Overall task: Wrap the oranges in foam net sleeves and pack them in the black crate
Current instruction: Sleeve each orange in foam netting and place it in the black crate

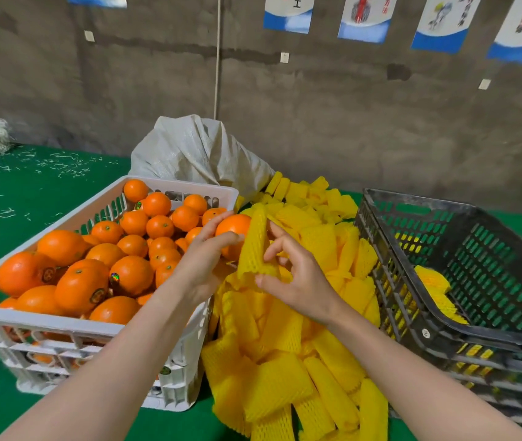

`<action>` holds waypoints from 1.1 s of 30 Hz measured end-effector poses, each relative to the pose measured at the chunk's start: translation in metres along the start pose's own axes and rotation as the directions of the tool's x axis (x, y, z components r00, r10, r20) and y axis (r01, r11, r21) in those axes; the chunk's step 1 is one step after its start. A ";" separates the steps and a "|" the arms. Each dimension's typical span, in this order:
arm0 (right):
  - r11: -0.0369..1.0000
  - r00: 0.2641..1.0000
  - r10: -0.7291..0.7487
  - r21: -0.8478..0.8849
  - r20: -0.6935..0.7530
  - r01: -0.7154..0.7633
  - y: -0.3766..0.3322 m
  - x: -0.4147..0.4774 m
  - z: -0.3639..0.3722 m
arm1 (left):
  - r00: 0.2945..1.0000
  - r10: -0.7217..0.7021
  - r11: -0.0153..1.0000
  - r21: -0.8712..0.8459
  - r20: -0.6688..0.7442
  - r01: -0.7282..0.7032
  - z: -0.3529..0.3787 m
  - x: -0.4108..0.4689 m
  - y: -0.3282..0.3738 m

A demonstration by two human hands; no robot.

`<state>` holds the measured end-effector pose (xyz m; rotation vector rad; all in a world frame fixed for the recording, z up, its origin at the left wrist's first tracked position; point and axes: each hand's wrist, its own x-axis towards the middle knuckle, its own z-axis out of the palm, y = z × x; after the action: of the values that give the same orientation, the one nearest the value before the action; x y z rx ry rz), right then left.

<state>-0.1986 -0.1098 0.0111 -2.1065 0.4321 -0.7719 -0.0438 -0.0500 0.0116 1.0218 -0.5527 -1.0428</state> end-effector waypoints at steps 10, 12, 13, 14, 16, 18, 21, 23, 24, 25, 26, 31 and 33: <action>0.971 0.927 0.219 0.165 -0.306 -0.175 0.009 0.016 -0.004 | 0.999 0.006 1.000 -0.017 -0.045 -0.007 0.021 -0.005 -0.022; 0.981 0.906 0.190 0.101 -0.379 -0.163 0.011 0.013 -0.003 | 0.996 0.033 0.999 -0.015 -0.084 -0.034 0.028 -0.008 -0.027; 0.984 0.892 0.176 0.064 -0.417 -0.164 0.012 0.012 -0.003 | 0.993 0.052 0.998 -0.012 -0.104 -0.054 0.031 -0.010 -0.029; 0.986 0.878 0.149 0.004 -0.454 -0.166 0.013 0.011 -0.004 | 0.990 0.068 0.997 -0.015 -0.125 -0.071 0.033 -0.011 -0.032; 0.978 0.857 0.048 -0.149 -0.513 -0.144 0.013 0.009 -0.009 | 0.983 0.085 0.996 -0.025 -0.163 -0.090 0.037 -0.013 -0.037; 0.967 0.861 -0.041 -0.236 -0.508 -0.093 0.012 0.007 -0.012 | 0.977 0.096 0.995 -0.010 -0.190 -0.100 0.038 -0.013 -0.043; 0.980 0.892 -0.031 -0.190 -0.451 -0.062 0.011 0.004 -0.014 | 0.974 0.108 0.994 0.028 -0.198 -0.104 0.040 -0.012 -0.047; 0.994 0.910 0.091 -0.023 -0.405 -0.110 0.012 0.006 -0.020 | 0.980 0.090 0.996 -0.004 -0.176 -0.093 0.039 -0.010 -0.048; 0.981 0.912 0.186 0.119 -0.365 -0.153 0.012 0.008 -0.023 | 0.984 0.069 0.996 -0.047 -0.162 -0.077 0.037 -0.009 -0.047; 0.941 0.913 0.272 0.282 -0.304 -0.186 0.010 0.009 -0.028 | 0.989 0.035 0.992 -0.118 -0.144 -0.052 0.036 -0.008 -0.045; 0.871 0.917 0.329 0.448 -0.226 -0.203 0.008 0.009 -0.033 | 0.992 -0.006 0.979 -0.203 -0.123 -0.019 0.035 -0.006 -0.044; 0.601 0.926 0.337 0.719 0.168 -0.349 0.001 -0.002 -0.036 | 0.983 -0.183 0.873 -0.462 -0.013 0.156 0.036 -0.009 -0.039; 0.594 0.915 0.281 0.696 0.290 -0.403 0.002 -0.006 -0.029 | 0.978 -0.206 0.907 -0.365 0.044 0.207 0.042 -0.013 -0.039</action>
<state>-0.2228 -0.1246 0.0210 -1.2232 0.3409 -0.4337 -0.0993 -0.0614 -0.0031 0.7529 -0.2381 -1.2815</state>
